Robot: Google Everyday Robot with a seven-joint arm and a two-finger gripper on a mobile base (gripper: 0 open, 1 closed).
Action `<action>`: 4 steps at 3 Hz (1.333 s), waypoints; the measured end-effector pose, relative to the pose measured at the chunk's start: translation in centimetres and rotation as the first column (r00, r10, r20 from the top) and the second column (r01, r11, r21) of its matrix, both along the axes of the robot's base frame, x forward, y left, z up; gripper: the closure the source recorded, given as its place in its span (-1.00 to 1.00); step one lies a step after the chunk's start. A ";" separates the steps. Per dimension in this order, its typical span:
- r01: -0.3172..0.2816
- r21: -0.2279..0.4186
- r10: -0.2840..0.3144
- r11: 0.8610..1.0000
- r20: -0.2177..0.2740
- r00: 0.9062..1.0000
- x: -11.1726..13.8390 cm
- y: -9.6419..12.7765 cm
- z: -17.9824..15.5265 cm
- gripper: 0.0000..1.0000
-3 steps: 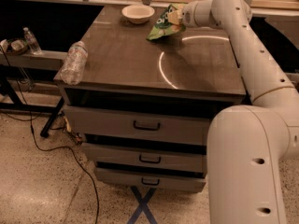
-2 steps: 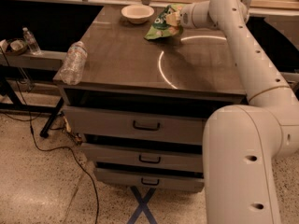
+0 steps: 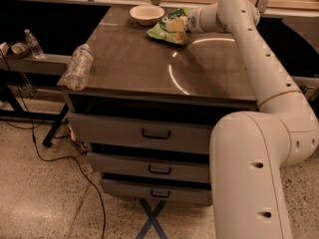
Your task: Move green rice chip bag near paper bowl
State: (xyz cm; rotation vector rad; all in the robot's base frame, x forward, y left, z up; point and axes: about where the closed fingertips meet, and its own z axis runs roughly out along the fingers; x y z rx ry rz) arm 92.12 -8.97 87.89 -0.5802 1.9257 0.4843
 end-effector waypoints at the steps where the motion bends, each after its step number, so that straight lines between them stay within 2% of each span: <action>1: 0.009 -0.001 -0.009 1.000 -0.007 1.000 -0.2 -0.5 0.2 -1.00; 2: 0.058 0.004 -0.058 0.998 0.021 0.998 -0.7 -3.7 2.5 -1.00; 3: 0.214 0.007 -0.213 0.977 0.141 0.967 -2.2 -13.8 9.2 -1.00; 4: 0.320 0.039 -0.320 0.947 0.225 0.920 -3.8 -20.6 13.7 -1.00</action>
Offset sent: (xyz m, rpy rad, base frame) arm -0.0291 -0.1145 0.0825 0.0129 -0.0918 -0.1782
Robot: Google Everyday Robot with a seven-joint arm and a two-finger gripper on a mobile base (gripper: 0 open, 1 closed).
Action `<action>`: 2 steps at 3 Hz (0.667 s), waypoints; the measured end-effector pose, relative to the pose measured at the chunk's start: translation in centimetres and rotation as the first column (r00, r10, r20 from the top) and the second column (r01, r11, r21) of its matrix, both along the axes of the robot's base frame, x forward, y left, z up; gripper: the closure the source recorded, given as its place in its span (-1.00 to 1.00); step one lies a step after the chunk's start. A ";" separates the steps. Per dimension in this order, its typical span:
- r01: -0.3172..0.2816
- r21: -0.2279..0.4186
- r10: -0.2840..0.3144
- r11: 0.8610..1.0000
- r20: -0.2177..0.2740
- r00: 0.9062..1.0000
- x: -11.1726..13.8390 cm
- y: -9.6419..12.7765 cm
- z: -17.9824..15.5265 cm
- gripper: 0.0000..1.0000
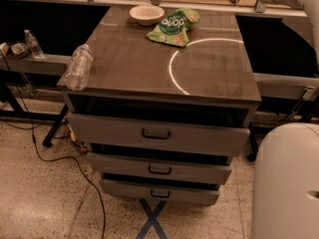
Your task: Move green rice chip bag near paper bowl
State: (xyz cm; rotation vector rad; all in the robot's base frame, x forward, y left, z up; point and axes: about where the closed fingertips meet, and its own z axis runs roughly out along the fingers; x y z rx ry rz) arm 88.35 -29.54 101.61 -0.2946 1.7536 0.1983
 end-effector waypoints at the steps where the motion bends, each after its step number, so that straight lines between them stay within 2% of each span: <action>1: 0.106 0.068 -0.116 0.992 0.170 0.979 -3.4 -7.4 7.8 -1.00; 2: 0.131 0.086 -0.147 0.988 0.214 0.966 -4.1 -9.0 9.5 -1.00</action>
Offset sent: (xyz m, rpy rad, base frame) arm -0.0356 -0.0767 0.0815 0.0612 -0.1828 -0.1168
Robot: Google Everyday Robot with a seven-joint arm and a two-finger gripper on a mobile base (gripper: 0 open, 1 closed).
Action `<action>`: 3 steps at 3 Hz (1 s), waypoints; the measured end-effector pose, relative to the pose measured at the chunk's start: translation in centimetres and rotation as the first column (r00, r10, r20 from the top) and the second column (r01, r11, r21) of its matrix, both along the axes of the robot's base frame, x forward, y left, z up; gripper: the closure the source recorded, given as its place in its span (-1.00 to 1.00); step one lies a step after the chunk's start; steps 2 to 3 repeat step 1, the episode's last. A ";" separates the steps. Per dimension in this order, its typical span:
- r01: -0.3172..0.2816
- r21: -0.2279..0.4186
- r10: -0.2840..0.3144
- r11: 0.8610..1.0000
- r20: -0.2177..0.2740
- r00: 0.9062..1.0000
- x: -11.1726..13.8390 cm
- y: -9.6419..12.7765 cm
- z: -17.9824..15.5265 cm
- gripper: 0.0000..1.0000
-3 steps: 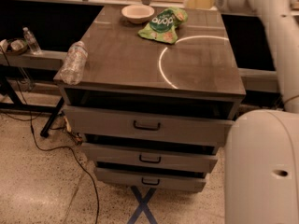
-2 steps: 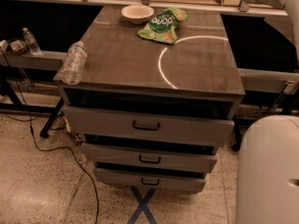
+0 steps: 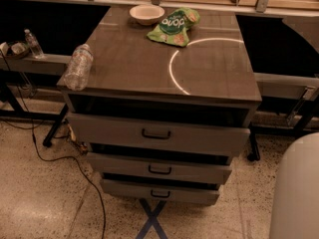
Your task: Move green rice chip bag near paper bowl
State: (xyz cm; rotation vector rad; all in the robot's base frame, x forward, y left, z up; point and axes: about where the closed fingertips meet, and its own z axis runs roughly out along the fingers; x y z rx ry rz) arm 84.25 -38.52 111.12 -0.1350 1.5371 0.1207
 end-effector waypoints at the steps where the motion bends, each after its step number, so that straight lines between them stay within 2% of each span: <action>1: 0.000 0.000 0.000 1.000 0.000 1.000 0.0 0.0 0.0 -1.00; 3: 0.000 0.000 0.000 1.000 0.000 1.000 0.0 0.0 0.0 -1.00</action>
Offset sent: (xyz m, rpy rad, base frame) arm 0.0000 0.0000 0.0000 0.0000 0.0000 0.0000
